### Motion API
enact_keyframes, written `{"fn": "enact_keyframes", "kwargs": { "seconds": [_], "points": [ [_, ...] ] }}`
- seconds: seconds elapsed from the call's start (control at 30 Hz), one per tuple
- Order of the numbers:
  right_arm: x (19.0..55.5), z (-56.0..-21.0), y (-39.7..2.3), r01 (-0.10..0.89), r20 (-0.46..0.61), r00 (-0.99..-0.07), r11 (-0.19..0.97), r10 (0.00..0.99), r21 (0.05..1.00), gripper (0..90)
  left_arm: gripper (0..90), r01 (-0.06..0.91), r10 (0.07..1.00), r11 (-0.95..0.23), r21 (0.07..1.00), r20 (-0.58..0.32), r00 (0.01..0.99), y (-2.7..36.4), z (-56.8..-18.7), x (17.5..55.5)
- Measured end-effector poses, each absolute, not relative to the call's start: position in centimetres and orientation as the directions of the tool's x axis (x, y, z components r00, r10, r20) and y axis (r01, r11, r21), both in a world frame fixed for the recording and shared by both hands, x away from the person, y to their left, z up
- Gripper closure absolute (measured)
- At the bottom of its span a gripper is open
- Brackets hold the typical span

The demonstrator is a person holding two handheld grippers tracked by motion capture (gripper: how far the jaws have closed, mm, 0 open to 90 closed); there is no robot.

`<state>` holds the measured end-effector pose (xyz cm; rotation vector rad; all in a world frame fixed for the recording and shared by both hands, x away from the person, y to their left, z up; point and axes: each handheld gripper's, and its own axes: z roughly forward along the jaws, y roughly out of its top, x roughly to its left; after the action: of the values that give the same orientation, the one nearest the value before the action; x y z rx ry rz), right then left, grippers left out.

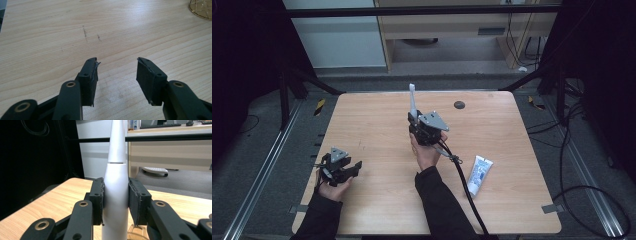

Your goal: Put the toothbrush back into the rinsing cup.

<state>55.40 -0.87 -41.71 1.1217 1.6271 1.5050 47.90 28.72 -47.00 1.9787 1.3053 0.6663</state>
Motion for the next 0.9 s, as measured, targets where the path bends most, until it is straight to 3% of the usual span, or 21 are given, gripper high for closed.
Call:
{"fn": "enact_keyframes", "kwargs": {
  "seconds": [0.9],
  "points": [
    [54.5, -44.7, -1.6, 0.215, 0.091, -0.409, -0.001, 0.908, 0.977, 67.2, 50.6, 0.589, 0.926, -0.284, 0.757, 0.058, 0.373, 28.6, -47.1, 47.9]
  ]
}}
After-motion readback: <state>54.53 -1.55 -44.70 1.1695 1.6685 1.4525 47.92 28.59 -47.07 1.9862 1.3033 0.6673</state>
